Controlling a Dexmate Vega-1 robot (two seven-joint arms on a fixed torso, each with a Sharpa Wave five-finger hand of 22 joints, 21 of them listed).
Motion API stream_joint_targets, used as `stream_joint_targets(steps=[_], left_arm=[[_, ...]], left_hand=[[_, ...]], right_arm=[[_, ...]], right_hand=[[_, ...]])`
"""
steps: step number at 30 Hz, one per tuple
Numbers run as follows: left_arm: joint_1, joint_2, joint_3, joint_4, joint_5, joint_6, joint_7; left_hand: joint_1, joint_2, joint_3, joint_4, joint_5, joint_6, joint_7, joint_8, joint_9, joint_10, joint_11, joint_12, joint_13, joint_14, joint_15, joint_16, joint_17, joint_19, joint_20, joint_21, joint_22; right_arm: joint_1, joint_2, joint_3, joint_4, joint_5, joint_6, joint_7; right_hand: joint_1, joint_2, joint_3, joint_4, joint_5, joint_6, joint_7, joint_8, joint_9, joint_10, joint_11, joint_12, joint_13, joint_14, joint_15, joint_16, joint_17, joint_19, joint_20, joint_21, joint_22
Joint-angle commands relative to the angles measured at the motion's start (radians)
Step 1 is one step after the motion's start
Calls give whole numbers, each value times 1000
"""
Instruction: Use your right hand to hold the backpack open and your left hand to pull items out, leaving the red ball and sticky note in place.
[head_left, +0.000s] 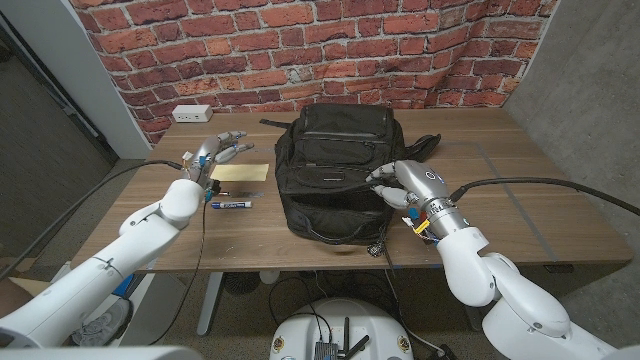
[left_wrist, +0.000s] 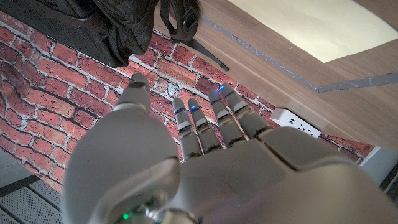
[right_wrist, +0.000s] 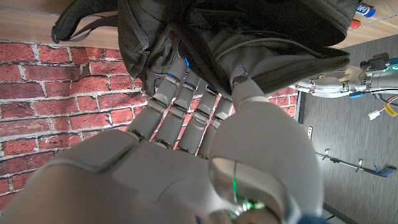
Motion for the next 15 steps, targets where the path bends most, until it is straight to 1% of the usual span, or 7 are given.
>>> stream_joint_targets(steps=[1,4,6,10,12,14,15], left_arm=[[-32,-3,23,33,-10,-11,-20],[-39,-6,27,43,-13,-17,-23],[-44,-11,30,50,-14,-20,-22],[-58,-19,38,71,-20,-34,-30],[-65,-22,42,78,-22,-35,-33],[-74,-22,47,87,-24,-33,-42],[-79,-23,49,93,-26,-39,-46]], left_hand=[[3,8,7,0,-1,-3,4,0,2,-1,4,7,1,0,-80,1,-1,-4,-100,7,1],[4,9,8,-1,-1,-2,3,1,2,-1,4,7,1,-1,-79,1,-1,-4,-100,7,1],[4,9,8,-2,-1,-2,3,0,2,-1,5,7,1,1,-79,2,-1,-4,-100,7,1],[3,10,8,-3,-1,-3,4,0,2,-2,6,7,1,-1,-79,1,-1,-4,-99,8,1],[3,10,9,-4,-1,-6,5,-1,2,-3,4,7,1,-1,-79,1,-1,-5,-99,8,1],[2,10,9,-5,-1,-8,6,-1,2,-4,6,7,1,-5,-75,0,-1,-7,-99,7,1],[2,10,9,-5,-1,-9,5,-2,2,-6,7,6,1,-5,-74,0,-1,-8,-99,7,1]], right_arm=[[-23,-44,39,-32,38,-7,40],[-20,-47,37,-39,35,-19,51],[-19,-52,37,-43,37,-24,60],[-13,-60,36,-48,43,-32,78],[-12,-70,41,-54,51,-36,93],[-15,-78,48,-60,59,-40,101],[-16,-84,53,-63,65,-41,106]], right_hand=[[4,-21,-12,-2,0,-28,-8,-6,-3,-34,1,-2,-5,-29,-141,-6,4,-4,-92,1,0],[8,-35,-23,-1,0,-60,-8,-11,-6,-74,-6,-4,-12,-56,-138,-9,5,-8,-84,-1,-1],[10,-43,-29,-1,-1,-73,-14,-11,-7,-93,-9,-4,-16,-71,-135,-11,6,-12,-80,-4,-2],[14,-54,-37,1,-2,-103,-15,-13,-10,-121,-4,-2,-24,-93,-134,-12,7,-23,-71,-10,-3],[14,-66,-44,0,-3,-127,-17,-15,-10,-139,2,-3,-28,-113,-131,-17,6,-28,-64,-13,-3],[15,-74,-50,2,-4,-146,-18,-14,-9,-168,1,-5,-33,-131,-129,-19,6,-35,-56,-18,-4],[15,-76,-52,3,-5,-152,-20,-13,-9,-177,6,-5,-35,-137,-128,-19,6,-37,-55,-20,-5]])
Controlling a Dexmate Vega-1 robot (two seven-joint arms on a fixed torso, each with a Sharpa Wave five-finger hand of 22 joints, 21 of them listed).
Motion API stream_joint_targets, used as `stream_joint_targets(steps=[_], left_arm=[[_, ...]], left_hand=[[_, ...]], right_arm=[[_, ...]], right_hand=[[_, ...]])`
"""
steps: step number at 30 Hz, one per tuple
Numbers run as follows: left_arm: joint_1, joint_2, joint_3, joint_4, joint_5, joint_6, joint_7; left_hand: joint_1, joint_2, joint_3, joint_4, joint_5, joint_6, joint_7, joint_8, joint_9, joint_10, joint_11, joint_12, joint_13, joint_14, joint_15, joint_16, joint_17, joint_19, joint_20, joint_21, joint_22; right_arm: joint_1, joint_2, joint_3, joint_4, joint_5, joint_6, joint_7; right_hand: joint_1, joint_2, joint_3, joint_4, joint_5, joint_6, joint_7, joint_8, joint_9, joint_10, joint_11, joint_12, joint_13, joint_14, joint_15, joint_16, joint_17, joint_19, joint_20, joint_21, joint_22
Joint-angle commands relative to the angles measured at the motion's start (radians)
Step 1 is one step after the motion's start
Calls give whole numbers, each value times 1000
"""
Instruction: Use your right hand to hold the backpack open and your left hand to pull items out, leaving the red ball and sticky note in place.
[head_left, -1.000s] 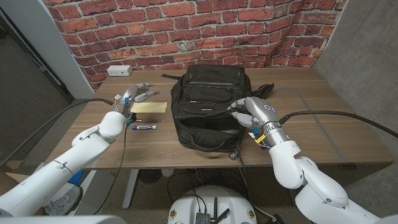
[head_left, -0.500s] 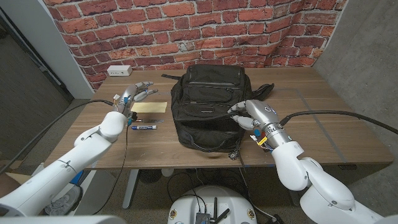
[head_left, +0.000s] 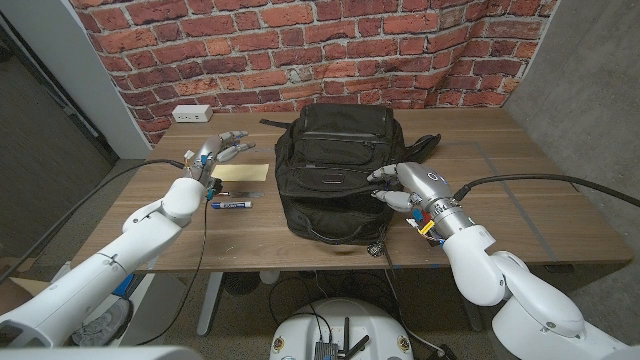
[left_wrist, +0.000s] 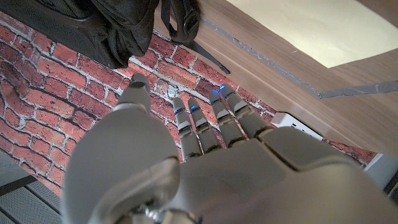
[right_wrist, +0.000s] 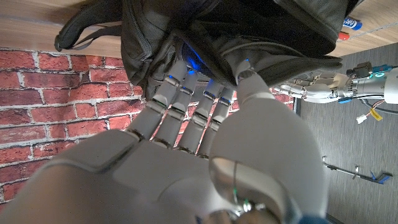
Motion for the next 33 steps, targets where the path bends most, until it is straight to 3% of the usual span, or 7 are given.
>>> stream_joint_targets(steps=[1,9,20,30,33], left_arm=[[-43,-13,25,49,-13,-17,-27],[-75,-26,43,90,-13,-37,-39],[-101,-45,55,143,-32,-85,-58],[-120,-63,61,190,-57,-134,-86],[-120,-70,62,201,-66,-147,-88]], left_hand=[[2,10,5,-1,-2,-6,0,-2,2,-8,7,6,1,-9,-72,-1,4,-9,-99,7,1],[0,10,5,-4,-2,-15,-2,-4,2,-14,8,5,1,-12,-68,-1,4,-12,-97,6,1],[-22,5,-4,-3,-5,-53,-8,-10,1,-51,18,-1,1,-40,-63,-3,5,-28,-97,4,1],[-63,16,-13,4,-7,-132,-26,-15,0,-121,32,-5,0,-105,-46,-4,6,-65,-89,2,1],[-74,19,-15,7,-7,-147,-32,-15,-1,-132,36,-3,0,-117,-42,-4,7,-76,-85,0,1]], right_arm=[[-3,-44,27,-30,38,-21,57],[-6,-78,56,-46,76,-34,86],[-34,-139,139,-55,194,-14,120],[-53,-202,226,-63,309,-2,166],[-54,-198,238,-59,331,-1,154]], right_hand=[[2,-21,-12,1,-5,-38,-4,0,1,-39,5,-1,-6,-29,-145,-9,0,-14,-56,-9,0],[-8,-40,-18,7,-8,-101,-5,-1,1,-107,12,-2,-20,-83,-129,-23,-12,-33,-38,-24,-2],[-60,-63,-25,23,-15,-234,12,-5,-3,-245,31,-3,-50,-185,-86,-33,-45,-90,11,-71,-6],[-110,-51,-19,34,-13,-348,30,-6,-9,-365,58,-2,-68,-271,-47,-30,-69,-135,42,-116,-8],[-149,-39,-23,49,-14,-399,32,-8,-11,-403,67,1,-72,-300,-33,-26,-73,-144,50,-131,-8]])
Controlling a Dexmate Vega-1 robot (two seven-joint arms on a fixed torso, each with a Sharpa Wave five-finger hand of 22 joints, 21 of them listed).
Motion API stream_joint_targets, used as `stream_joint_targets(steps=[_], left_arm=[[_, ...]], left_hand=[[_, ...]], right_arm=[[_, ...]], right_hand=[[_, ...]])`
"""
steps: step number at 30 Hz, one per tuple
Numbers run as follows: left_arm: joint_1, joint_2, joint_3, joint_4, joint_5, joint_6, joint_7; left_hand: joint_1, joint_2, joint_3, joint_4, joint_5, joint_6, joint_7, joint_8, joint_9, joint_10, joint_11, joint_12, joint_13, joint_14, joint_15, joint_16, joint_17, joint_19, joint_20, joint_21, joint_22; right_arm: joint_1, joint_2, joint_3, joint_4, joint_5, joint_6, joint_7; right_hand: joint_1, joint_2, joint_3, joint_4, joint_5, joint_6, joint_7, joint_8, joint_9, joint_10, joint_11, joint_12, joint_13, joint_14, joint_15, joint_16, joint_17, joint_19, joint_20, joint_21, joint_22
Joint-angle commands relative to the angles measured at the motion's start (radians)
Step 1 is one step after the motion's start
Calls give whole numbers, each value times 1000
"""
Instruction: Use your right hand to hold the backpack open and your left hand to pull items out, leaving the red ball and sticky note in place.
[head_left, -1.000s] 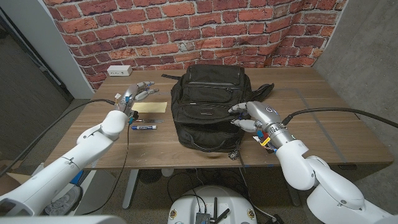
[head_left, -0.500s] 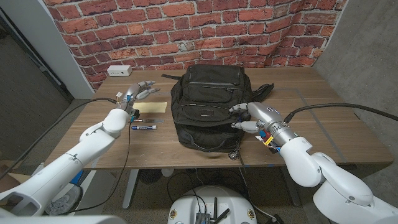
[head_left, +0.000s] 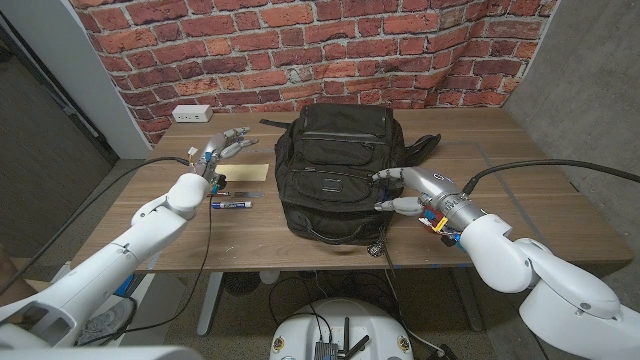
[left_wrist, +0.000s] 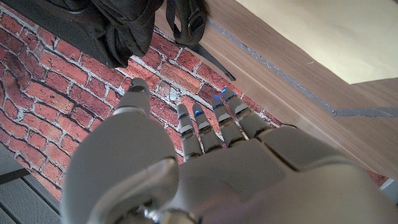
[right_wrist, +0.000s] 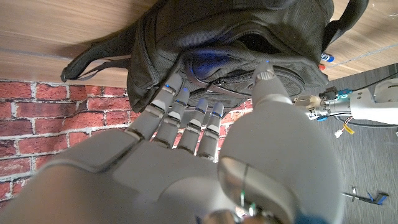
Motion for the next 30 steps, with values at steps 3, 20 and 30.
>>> stream_joint_targets(steps=[3,20,30], left_arm=[[-17,-27,7,58,-40,-59,-26],[-27,-80,-5,126,-124,-154,-69],[-38,-127,-9,176,-161,-214,-76]], left_hand=[[-28,3,-5,7,-4,-27,-11,0,-1,-24,-1,2,0,-22,-41,-4,4,-18,-82,1,1],[-95,38,-7,27,-7,-93,-42,4,-2,-96,23,4,0,-106,-7,-4,8,-63,-51,1,1],[-138,65,-6,44,-10,-124,-10,1,-3,-117,40,7,0,-122,-8,1,8,-74,-60,4,1]], right_arm=[[-7,-52,80,2,125,9,15],[-6,-45,118,54,147,23,-78],[12,-19,100,82,142,29,-127]], right_hand=[[-70,21,-8,30,0,-84,12,-4,-3,-62,17,7,-4,-47,-43,7,-5,-22,8,-28,1],[-184,76,-24,77,-3,-165,28,1,-5,-136,41,10,-8,-103,-28,15,-9,-27,-3,-61,0],[-212,84,-30,85,-4,-181,33,2,-6,-151,47,11,-9,-115,-22,16,-11,-32,-6,-71,0]])
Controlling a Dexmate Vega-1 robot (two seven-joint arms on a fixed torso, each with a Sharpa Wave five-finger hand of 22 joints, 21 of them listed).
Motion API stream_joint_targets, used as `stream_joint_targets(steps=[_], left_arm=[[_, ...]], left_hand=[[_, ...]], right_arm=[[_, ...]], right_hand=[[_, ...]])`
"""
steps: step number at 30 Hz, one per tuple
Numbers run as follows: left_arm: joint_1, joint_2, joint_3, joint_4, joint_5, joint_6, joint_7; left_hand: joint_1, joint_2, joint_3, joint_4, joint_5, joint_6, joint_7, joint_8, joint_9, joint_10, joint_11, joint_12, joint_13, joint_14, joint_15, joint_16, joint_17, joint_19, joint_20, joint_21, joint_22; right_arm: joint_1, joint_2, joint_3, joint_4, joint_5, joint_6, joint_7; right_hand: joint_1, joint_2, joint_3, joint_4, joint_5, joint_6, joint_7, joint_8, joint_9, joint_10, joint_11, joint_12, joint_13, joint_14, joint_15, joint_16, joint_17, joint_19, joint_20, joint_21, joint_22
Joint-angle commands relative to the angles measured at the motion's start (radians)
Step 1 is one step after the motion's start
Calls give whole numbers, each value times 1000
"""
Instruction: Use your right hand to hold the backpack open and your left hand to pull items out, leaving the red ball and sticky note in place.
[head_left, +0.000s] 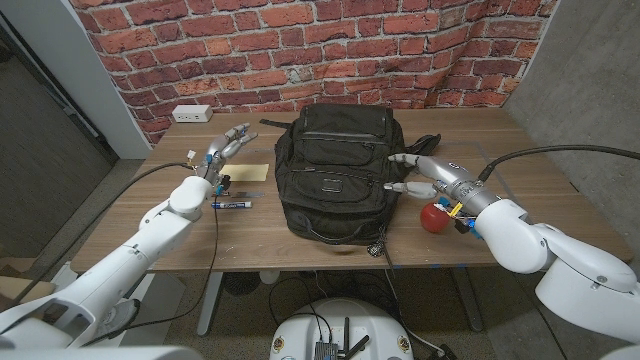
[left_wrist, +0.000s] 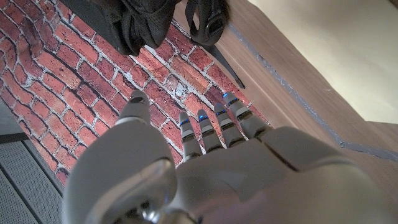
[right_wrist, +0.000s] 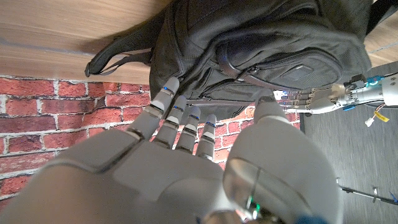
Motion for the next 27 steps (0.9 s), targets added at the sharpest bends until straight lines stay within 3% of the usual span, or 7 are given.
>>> stream_joint_targets(steps=[1,6,9,13,27], left_arm=[[-10,-61,-10,64,-56,-85,-11],[-10,-71,-10,69,-60,-99,-7],[-8,-80,-11,74,-60,-107,3],[-4,-90,-13,82,-65,-121,10],[16,-124,-18,90,-91,-137,29]], left_hand=[[-17,8,5,8,-2,-12,19,2,1,-6,8,8,0,-7,-11,1,3,-12,-68,3,1],[-26,13,6,9,-3,-22,39,1,0,-8,14,9,-1,-10,-17,2,3,-15,-80,3,1],[-33,14,6,9,-4,-41,47,-3,0,-10,15,10,-1,-11,-18,2,3,-17,-83,4,0],[-45,17,6,9,-5,-73,61,-7,-1,-23,15,8,-1,-18,-19,2,2,-22,-86,4,0],[-65,26,6,11,-6,-85,67,1,-1,-40,23,7,-2,-34,-23,1,3,-31,-87,3,0]], right_arm=[[16,28,-10,39,-1,13,-71],[28,47,-22,65,0,33,-99],[41,67,-30,93,2,61,-125],[65,86,-45,127,8,93,-143],[158,133,-76,219,37,145,-163]], right_hand=[[-10,3,3,7,-3,-3,5,7,3,-5,1,5,0,-5,-23,5,0,3,-9,-6,-1],[-12,4,3,4,-3,0,6,10,3,-2,2,8,0,-3,-24,7,-2,9,-17,-7,-1],[-17,6,1,2,-3,2,8,13,2,13,-15,15,-1,5,-32,11,-4,13,-20,-9,-1],[-18,6,1,0,-3,4,6,14,2,21,-16,18,-1,10,-34,14,-6,14,-22,-11,-2],[-38,12,-2,4,-4,7,11,16,1,19,-12,16,-3,7,-31,14,-9,17,-25,-17,-2]])
